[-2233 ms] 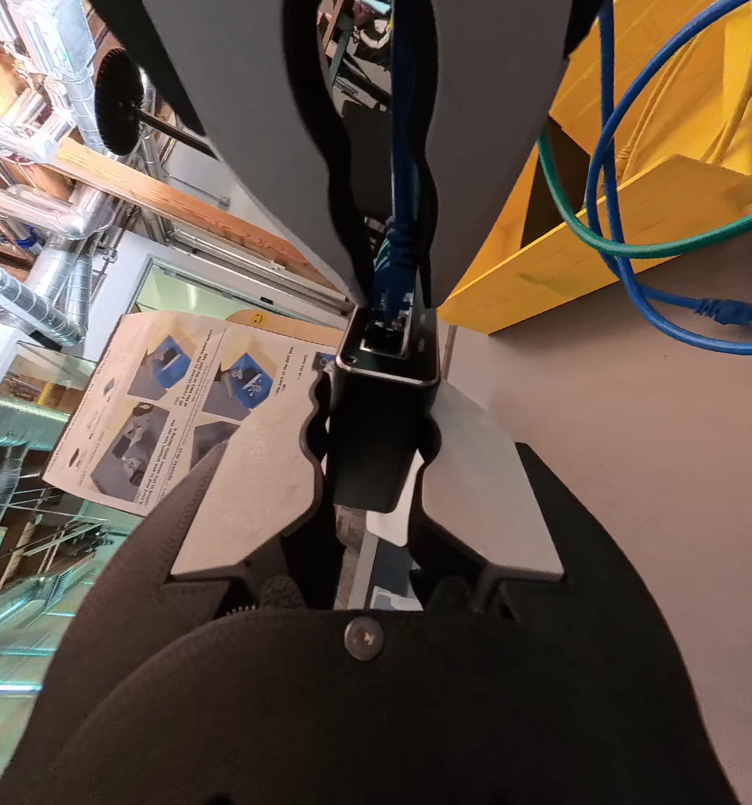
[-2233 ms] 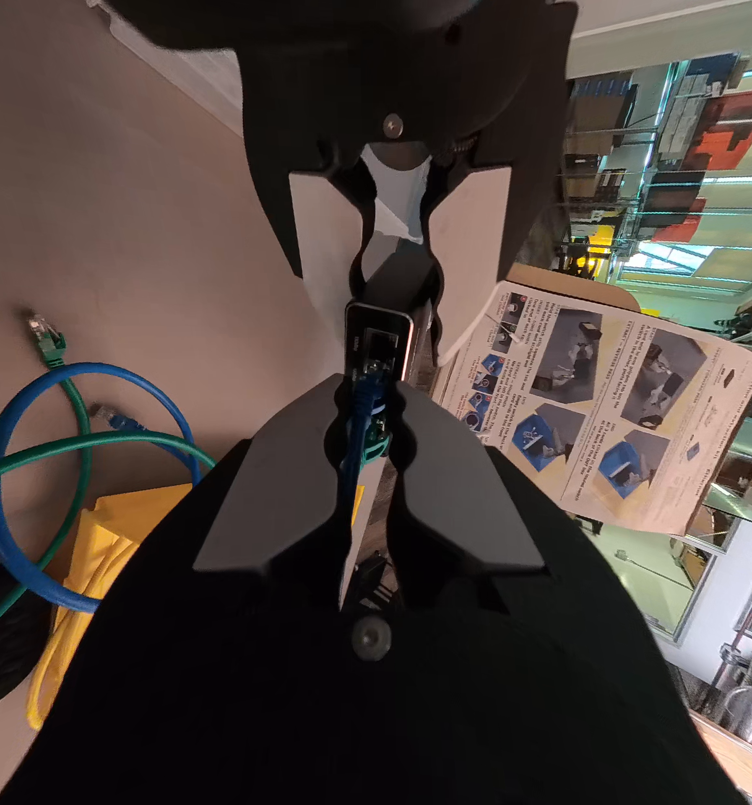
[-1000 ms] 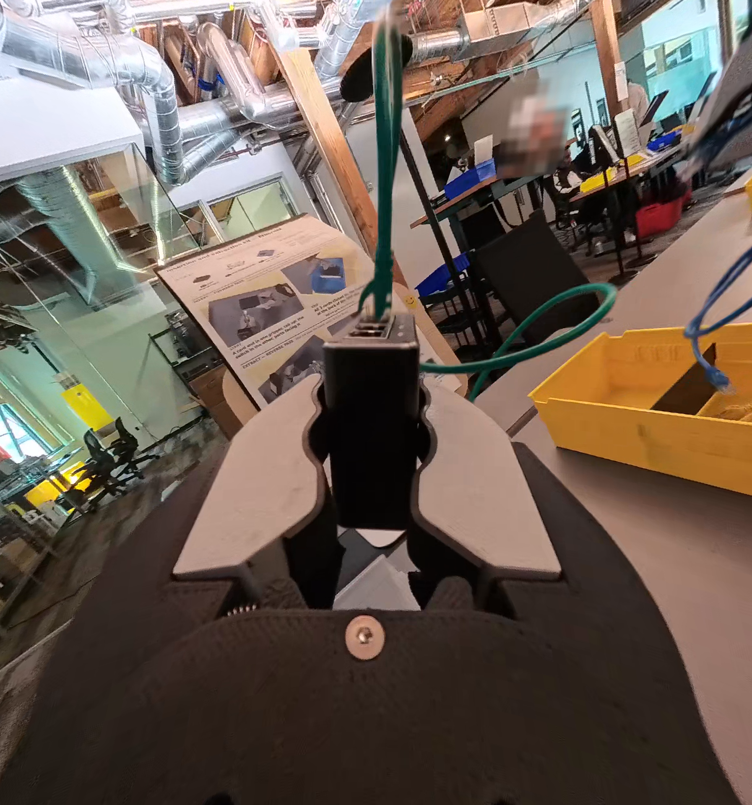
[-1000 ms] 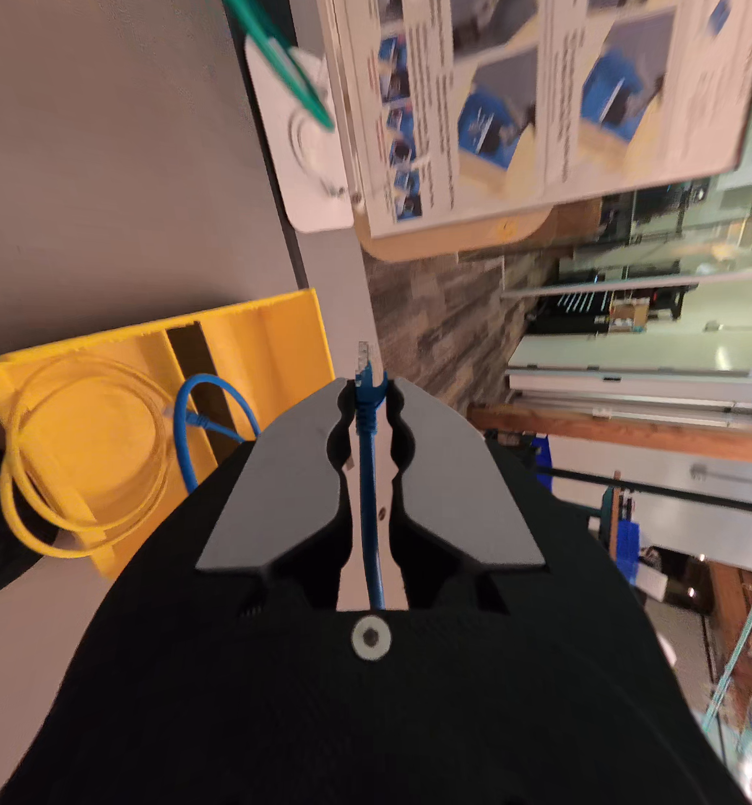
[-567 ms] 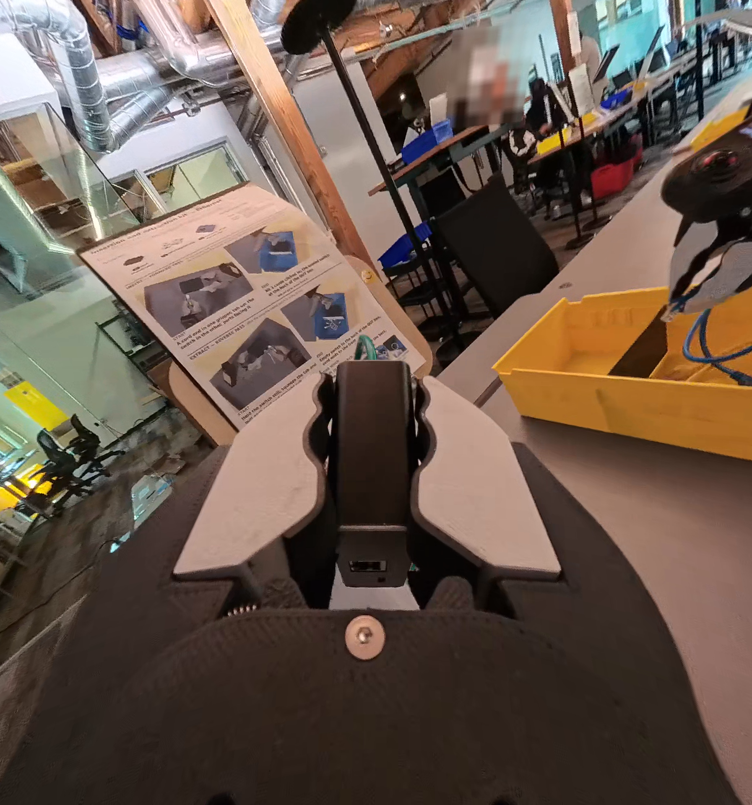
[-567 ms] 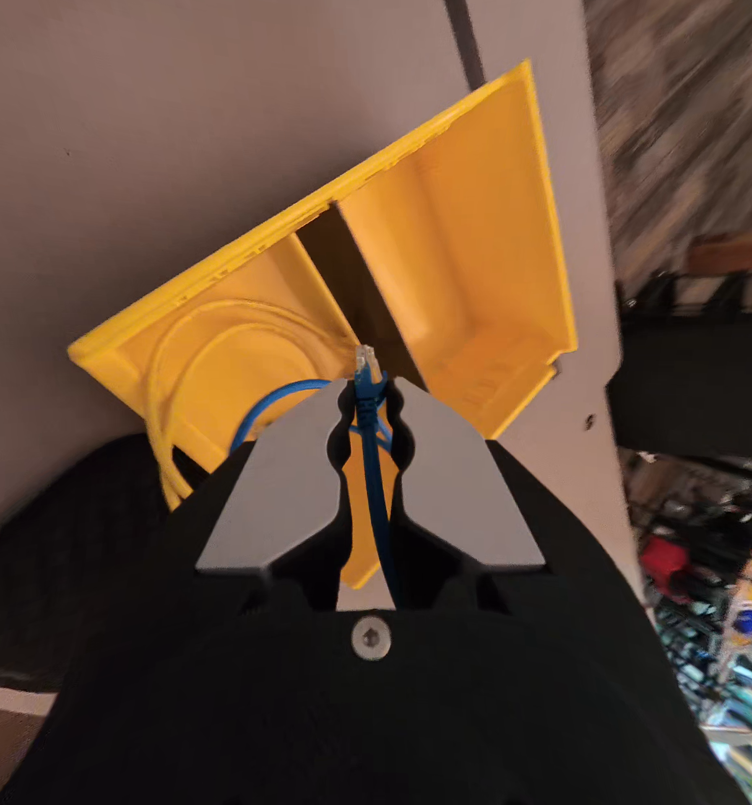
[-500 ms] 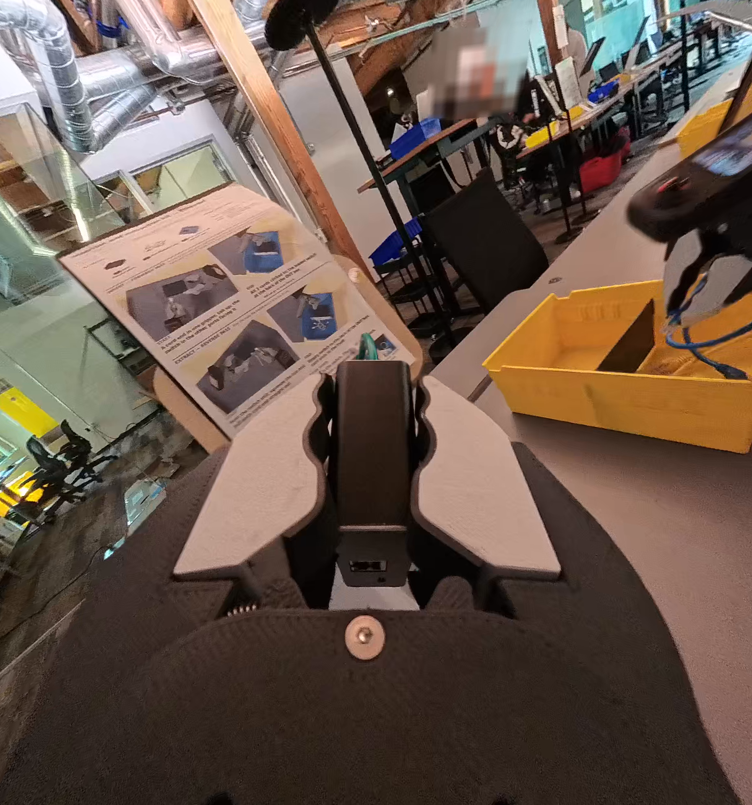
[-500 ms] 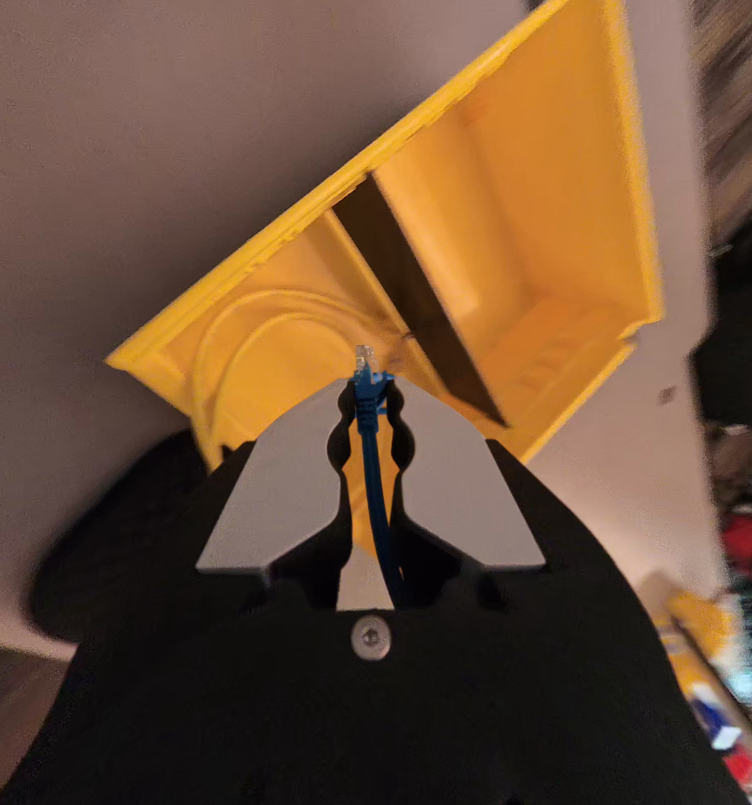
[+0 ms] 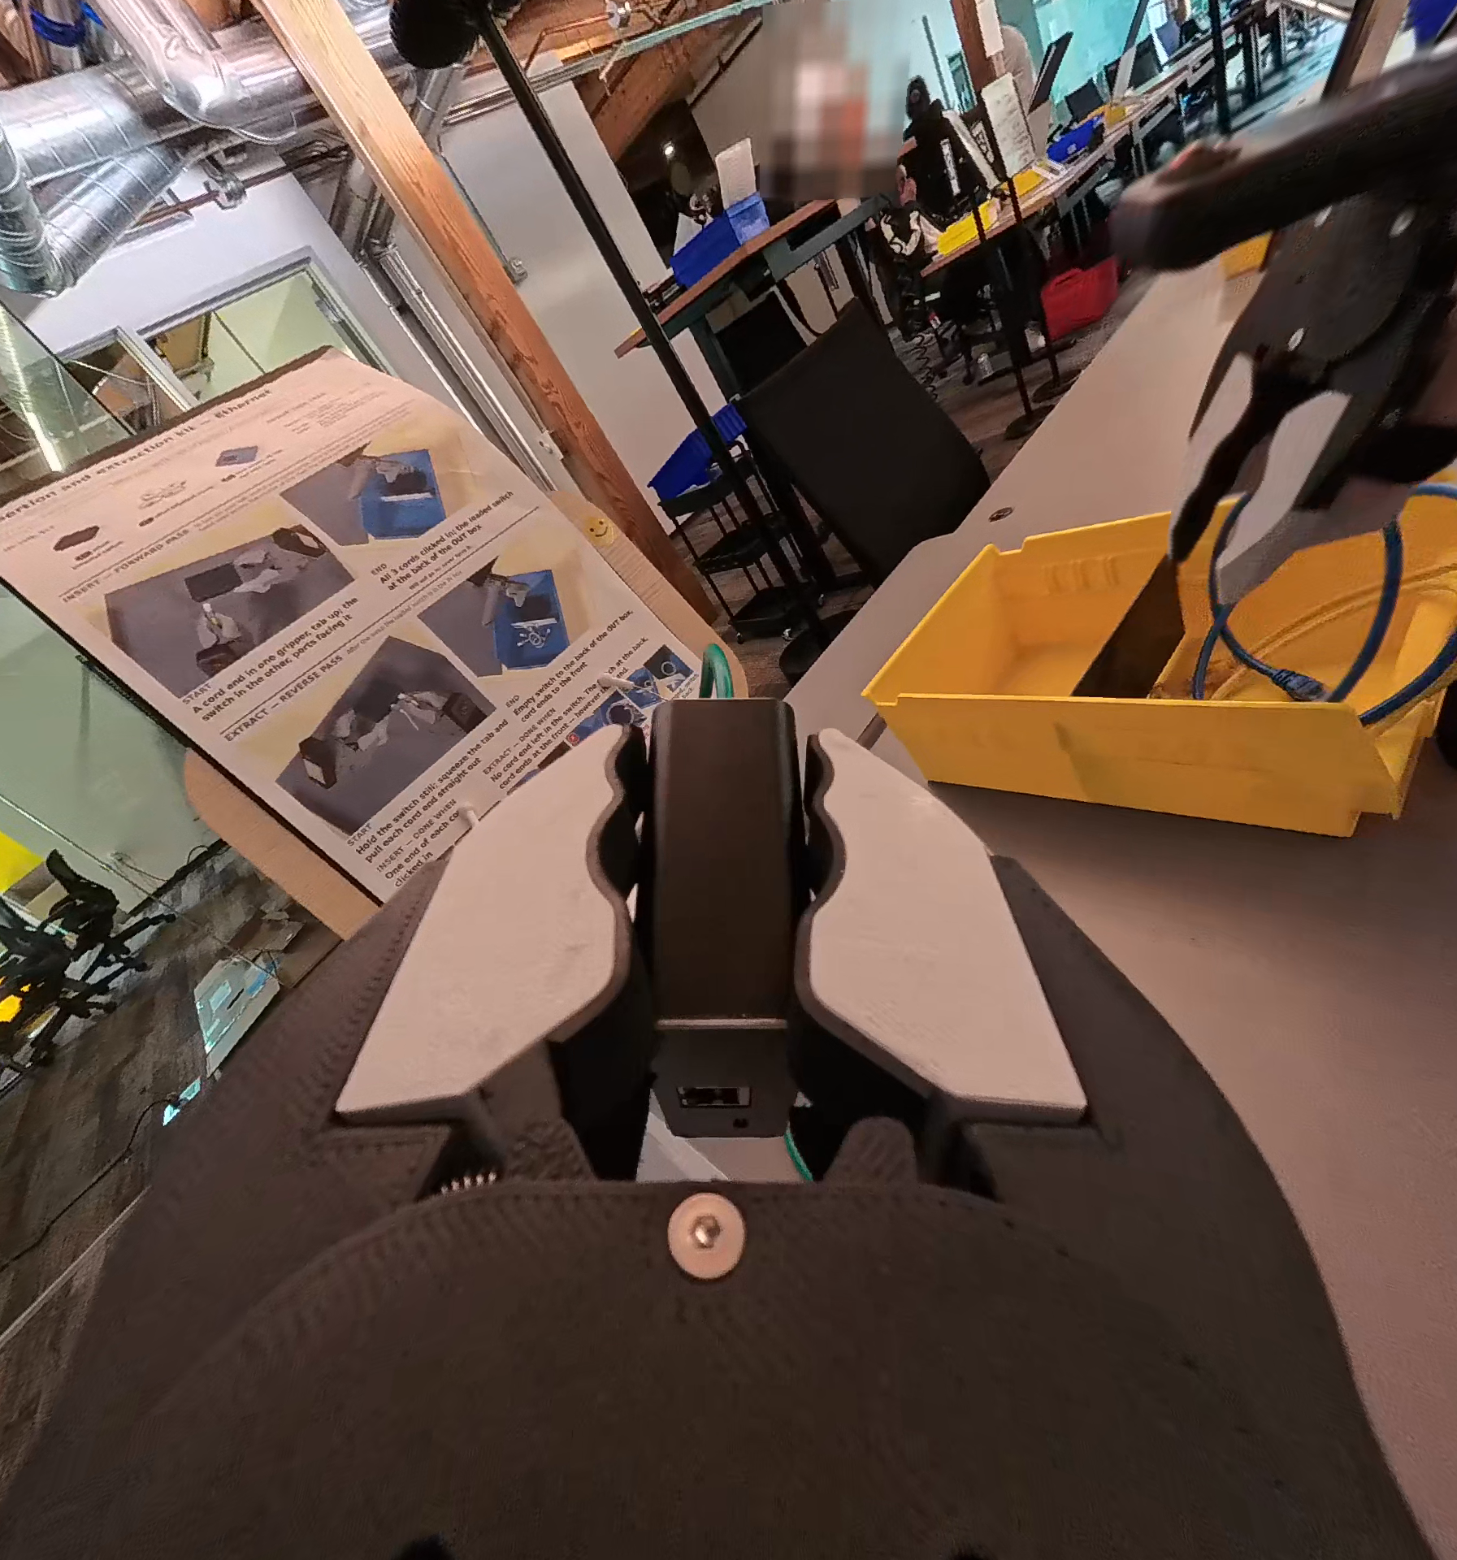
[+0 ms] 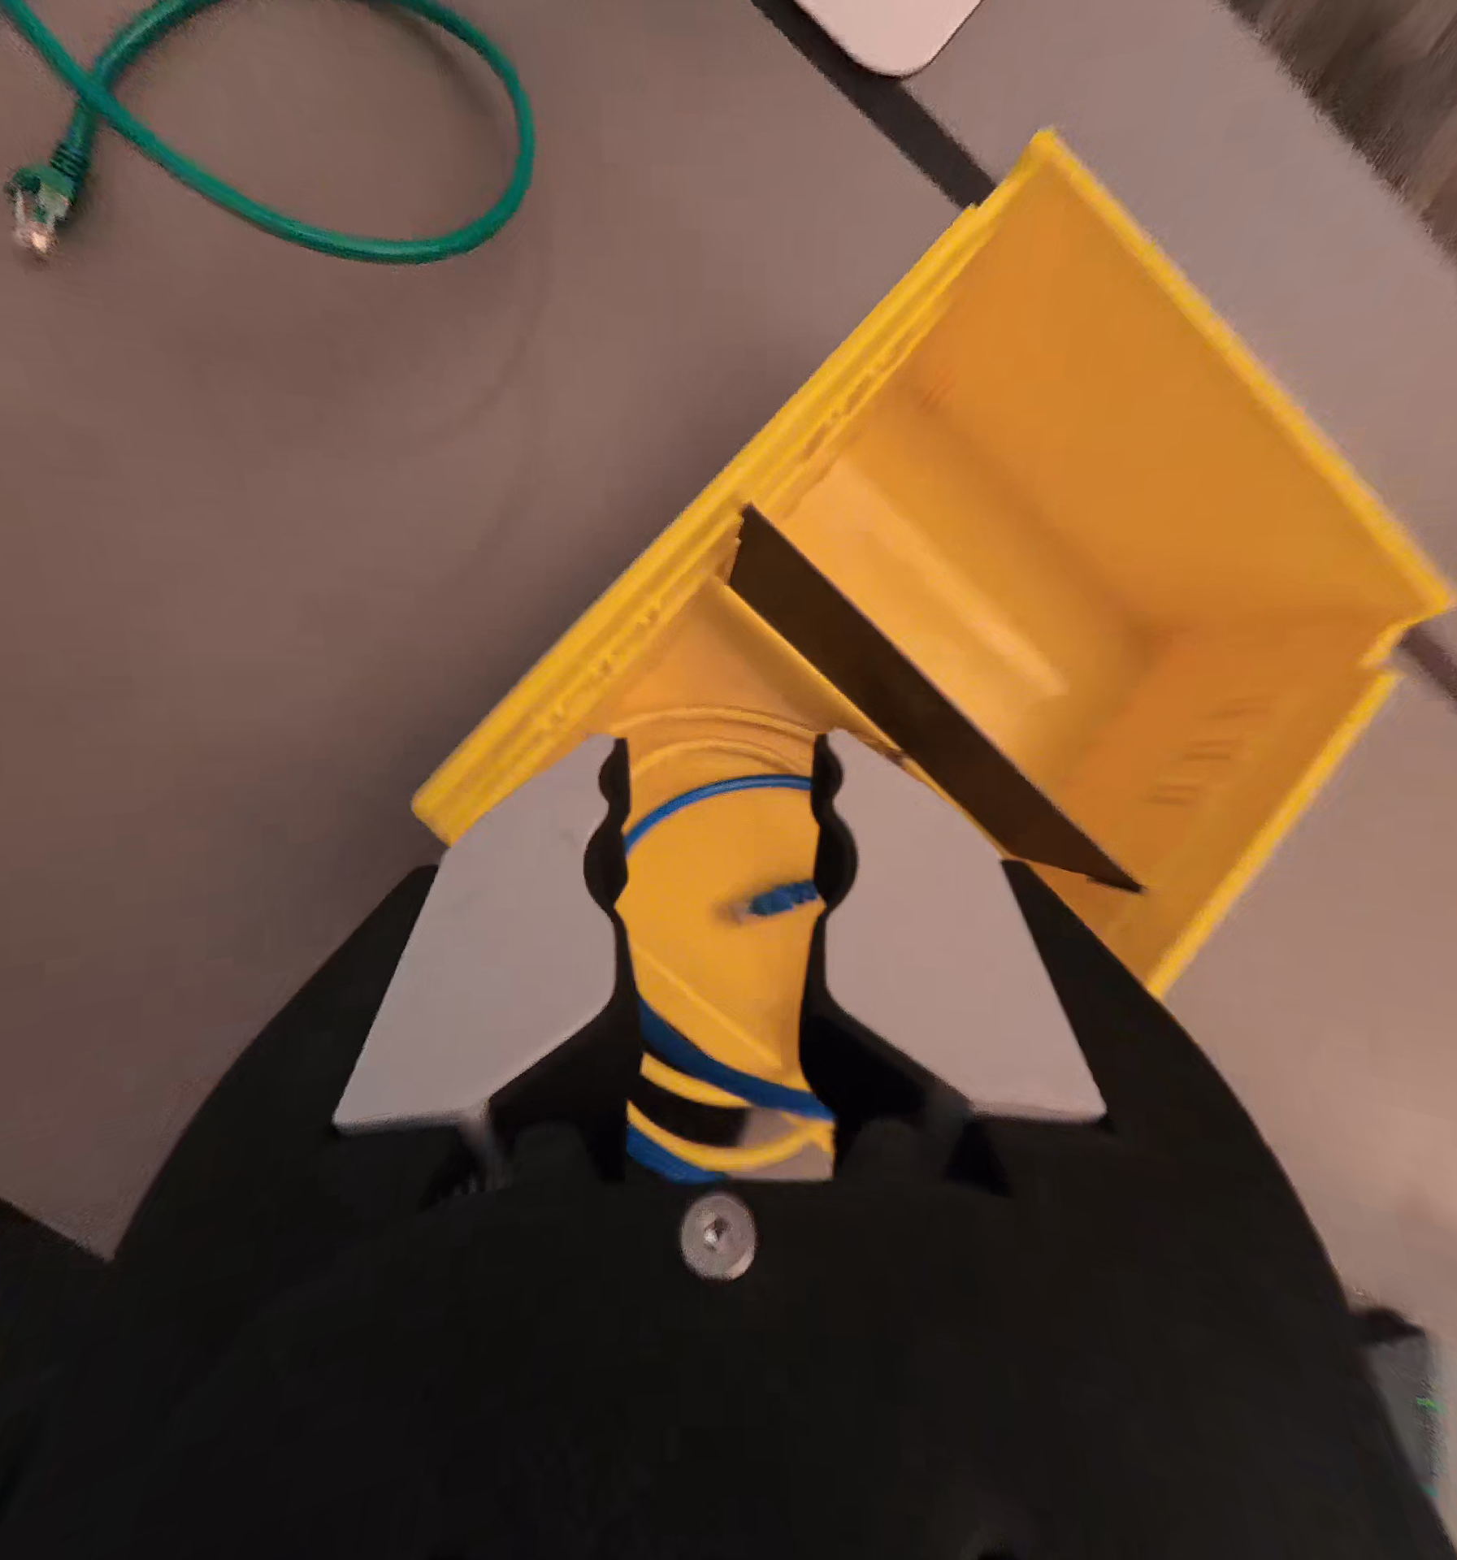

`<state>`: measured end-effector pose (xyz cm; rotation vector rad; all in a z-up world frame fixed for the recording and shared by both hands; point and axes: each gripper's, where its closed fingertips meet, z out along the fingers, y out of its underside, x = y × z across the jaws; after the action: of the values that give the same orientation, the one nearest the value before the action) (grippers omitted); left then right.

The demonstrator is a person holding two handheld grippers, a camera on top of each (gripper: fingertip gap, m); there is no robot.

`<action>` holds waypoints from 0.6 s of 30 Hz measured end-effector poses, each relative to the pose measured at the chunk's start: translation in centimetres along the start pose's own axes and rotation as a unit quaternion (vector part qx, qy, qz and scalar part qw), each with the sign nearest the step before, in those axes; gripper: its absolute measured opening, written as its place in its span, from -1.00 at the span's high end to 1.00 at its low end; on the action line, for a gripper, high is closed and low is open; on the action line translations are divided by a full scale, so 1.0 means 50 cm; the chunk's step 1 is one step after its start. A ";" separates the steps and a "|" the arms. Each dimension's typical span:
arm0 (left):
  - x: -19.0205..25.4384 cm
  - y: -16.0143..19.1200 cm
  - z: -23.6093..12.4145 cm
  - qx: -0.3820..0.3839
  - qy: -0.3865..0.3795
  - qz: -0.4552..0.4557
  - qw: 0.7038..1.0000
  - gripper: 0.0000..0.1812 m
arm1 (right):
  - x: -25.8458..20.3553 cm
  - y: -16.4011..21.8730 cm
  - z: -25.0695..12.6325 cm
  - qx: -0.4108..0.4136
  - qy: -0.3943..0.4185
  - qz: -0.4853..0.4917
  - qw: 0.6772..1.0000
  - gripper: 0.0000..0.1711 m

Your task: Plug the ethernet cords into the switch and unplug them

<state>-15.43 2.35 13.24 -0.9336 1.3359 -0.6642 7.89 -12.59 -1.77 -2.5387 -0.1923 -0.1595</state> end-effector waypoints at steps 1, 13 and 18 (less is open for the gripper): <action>0.001 -0.002 -0.001 0.002 0.001 0.000 1.000 0.61 | -0.001 0.011 -0.020 0.001 -0.004 -0.032 0.999 0.50; 0.025 -0.008 0.006 0.005 0.013 0.008 1.000 0.61 | -0.008 0.273 -0.025 -0.107 0.012 -0.216 0.970 0.64; 0.055 -0.015 0.013 0.010 0.037 0.007 0.999 0.61 | -0.032 0.246 0.001 -0.046 0.003 -0.174 0.984 0.51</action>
<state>-14.32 -0.23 12.49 -0.8902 1.3973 -0.7068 8.43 -22.80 -8.76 -2.5755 -0.6407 -0.3167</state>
